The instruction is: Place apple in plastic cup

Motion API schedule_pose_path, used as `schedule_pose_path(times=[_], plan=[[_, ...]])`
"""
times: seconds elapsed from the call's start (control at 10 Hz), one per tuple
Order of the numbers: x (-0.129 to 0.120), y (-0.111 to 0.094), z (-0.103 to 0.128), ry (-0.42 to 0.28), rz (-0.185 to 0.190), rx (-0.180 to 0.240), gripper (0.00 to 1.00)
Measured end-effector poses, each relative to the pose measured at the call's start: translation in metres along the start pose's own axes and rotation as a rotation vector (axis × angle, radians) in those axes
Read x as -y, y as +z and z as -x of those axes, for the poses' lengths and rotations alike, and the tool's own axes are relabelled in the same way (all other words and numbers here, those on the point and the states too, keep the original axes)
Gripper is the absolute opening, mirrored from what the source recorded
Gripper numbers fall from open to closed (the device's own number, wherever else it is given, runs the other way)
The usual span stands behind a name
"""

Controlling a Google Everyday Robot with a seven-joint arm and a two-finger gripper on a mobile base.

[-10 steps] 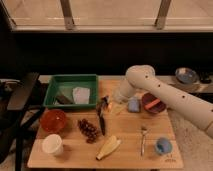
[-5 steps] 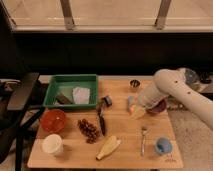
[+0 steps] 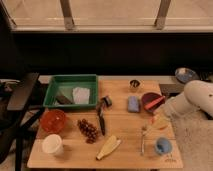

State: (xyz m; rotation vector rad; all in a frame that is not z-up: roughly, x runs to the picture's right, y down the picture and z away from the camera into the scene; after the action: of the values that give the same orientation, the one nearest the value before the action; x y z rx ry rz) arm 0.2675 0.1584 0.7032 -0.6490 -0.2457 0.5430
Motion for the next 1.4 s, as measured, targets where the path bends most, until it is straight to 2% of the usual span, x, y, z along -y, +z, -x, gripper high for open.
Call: schedule_pose_path(times=[0.5, 0.6, 0.8, 1.1, 1.4], plan=[[0.0, 0.001, 0.001, 0.001, 0.0, -0.002, 0.0], [-0.001, 0.002, -0.003, 0.021, -0.001, -0.007, 0.0], [-0.002, 0.001, -0.026, 0.079, -0.006, -0.016, 0.0], [-0.005, -0.002, -0.054, 0.154, -0.019, 0.001, 0.0], [-0.012, 0.003, -0.065, 0.191, -0.012, 0.011, 0.0]])
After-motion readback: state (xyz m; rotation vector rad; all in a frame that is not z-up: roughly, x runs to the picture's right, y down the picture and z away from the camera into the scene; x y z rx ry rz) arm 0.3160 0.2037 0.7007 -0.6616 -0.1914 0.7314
